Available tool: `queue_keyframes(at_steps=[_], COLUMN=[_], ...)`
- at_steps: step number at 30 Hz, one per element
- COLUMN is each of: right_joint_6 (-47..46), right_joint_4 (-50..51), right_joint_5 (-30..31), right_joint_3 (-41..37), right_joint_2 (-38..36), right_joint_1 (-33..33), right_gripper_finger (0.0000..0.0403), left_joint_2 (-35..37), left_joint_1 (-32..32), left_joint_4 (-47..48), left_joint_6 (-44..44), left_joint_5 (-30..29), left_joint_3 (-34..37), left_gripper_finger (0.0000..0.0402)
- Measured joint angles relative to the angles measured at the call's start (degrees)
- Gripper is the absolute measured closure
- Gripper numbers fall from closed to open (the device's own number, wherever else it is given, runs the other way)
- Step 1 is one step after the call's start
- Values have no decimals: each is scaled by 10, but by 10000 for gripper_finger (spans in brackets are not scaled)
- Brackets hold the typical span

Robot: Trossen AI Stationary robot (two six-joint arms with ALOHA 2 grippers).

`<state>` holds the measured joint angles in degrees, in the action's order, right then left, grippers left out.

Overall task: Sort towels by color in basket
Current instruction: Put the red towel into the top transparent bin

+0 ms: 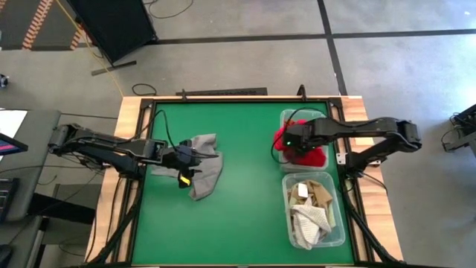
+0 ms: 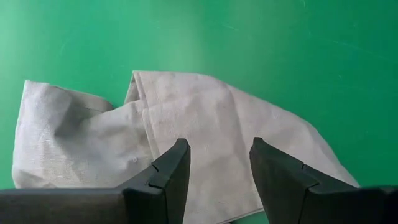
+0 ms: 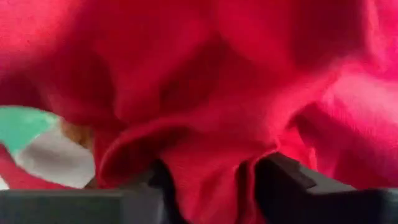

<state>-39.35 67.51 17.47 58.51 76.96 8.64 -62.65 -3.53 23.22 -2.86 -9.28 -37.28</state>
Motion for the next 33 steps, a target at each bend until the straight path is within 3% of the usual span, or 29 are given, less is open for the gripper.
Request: queue_keyframes(at_steps=[6, 16, 21, 26, 33], right_joint_6=[-13, -18, -39, -34, -12], right_joint_4=[-1, -7, -7, -13, -38], right_joint_5=[-5, -10, 41, 64, 81], right_joint_3=[1, 3, 3, 4, 4], right_joint_2=[-62, -134, -148, -139, -101], right_joint_1=[0, -18, -31, -24, -12], right_gripper_finger=[162, 158, 158, 169, 220], left_joint_2=[0, 0, 0, 0, 0], left_joint_1=[0, 0, 0, 0, 0], left_joint_4=[-1, -5, -10, -17, -21], left_joint_6=[0, -8, -8, -9, -11], left_joint_5=[0, 0, 0, 0, 0], left_joint_3=[0, 0, 0, 0, -1], left_gripper_finger=[245, 245, 245, 245, 245])
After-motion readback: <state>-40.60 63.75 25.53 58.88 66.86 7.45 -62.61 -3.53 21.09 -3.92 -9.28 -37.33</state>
